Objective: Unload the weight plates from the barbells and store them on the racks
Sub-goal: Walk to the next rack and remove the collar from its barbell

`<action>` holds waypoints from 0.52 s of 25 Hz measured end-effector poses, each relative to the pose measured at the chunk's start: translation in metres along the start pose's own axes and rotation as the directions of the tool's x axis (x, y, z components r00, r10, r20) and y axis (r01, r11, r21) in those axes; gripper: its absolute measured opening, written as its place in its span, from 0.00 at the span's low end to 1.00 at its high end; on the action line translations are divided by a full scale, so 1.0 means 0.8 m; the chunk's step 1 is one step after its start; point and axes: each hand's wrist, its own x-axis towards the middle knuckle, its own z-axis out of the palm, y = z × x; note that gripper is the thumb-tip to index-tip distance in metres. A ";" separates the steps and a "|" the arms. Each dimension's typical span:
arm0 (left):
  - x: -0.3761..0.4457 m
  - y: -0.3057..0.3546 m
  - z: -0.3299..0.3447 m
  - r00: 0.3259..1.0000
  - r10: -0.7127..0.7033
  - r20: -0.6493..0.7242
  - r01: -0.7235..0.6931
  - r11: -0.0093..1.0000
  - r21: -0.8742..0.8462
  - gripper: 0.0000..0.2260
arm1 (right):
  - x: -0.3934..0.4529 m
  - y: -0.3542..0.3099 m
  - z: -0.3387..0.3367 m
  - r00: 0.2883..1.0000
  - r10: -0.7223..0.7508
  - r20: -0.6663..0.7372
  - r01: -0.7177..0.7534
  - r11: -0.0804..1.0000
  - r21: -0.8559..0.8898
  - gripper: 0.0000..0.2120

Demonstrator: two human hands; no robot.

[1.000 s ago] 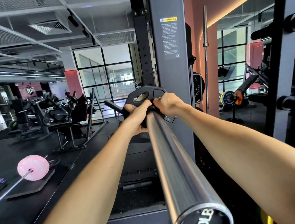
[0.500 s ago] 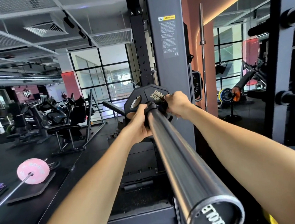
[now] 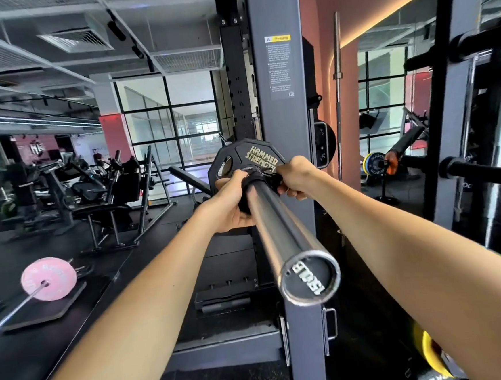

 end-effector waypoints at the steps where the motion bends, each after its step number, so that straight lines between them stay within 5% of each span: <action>1: -0.017 0.000 0.005 1.000 0.005 -0.015 -0.005 1.000 0.011 0.16 | -0.015 0.001 -0.004 1.000 -0.001 0.007 0.001 1.000 0.013 0.18; 13: -0.233 -0.023 0.061 1.000 0.030 0.000 -0.030 0.999 -0.033 0.19 | -0.232 0.013 -0.053 0.998 -0.062 0.033 0.056 0.985 0.161 0.15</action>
